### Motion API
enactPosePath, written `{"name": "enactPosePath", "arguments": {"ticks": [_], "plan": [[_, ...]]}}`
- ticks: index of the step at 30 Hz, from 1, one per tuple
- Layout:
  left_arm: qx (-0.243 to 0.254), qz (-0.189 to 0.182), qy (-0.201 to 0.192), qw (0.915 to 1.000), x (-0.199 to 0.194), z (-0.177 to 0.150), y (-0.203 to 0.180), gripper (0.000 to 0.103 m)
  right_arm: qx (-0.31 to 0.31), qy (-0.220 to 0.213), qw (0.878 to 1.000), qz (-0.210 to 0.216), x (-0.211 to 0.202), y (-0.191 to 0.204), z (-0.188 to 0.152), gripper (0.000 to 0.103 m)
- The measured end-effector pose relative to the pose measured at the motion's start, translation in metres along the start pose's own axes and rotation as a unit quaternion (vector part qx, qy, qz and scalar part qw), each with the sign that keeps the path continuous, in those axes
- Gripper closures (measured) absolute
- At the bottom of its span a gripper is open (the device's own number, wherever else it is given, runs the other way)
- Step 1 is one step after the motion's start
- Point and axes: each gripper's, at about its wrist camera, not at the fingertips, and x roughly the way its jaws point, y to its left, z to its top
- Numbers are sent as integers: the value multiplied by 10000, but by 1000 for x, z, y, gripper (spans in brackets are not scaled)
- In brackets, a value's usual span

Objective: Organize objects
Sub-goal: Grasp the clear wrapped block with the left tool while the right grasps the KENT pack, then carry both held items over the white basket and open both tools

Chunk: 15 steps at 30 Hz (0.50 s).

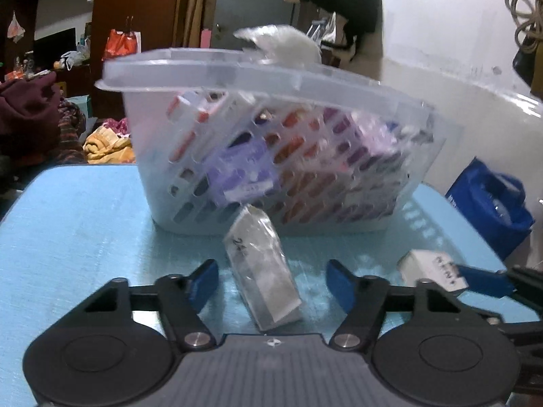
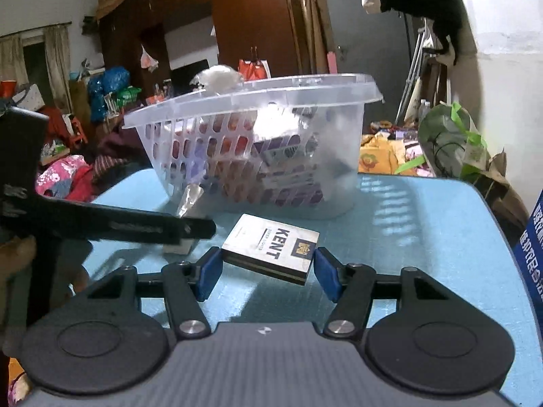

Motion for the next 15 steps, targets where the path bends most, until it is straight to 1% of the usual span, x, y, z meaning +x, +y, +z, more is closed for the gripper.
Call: {"name": "enactPosePath", "arguments": {"ticks": [1,2,3,4,6,8,11,13,15], "plan": [[90,101,-34,9999,0,-1,-3,44,-24,-23,10000,-14,-1,2,0,40],[206,234,-58,9995,-1,-2,-6,58,-45,-58,10000,-23,-3,3,-2,40],[268,279,-75,9992,-2,-2,-6,62,-62,-99,9999,-28,-4,2,-2,40],[254,204,-103,9994,-4,-4,-5,62,-71,-151,9999,-26,-7,1,-3,40],[92,-67,-171,9998,-13,-9,3,63,-86,-258,9996,-12,-11,1,-5,40],[23,-266,-402,9988,-27,-15,9,63,-135,-396,9991,-47,-14,3,-5,40],[-103,-457,-719,9963,-48,-25,18,63,-301,-508,9982,-102,-18,9,-6,40],[-212,-640,-904,9936,-60,-31,24,63,-337,-459,9983,-77,-17,11,-9,40],[-222,-724,-1133,9907,-70,-35,27,63,-343,-291,9990,41,-11,12,-16,41]]}}
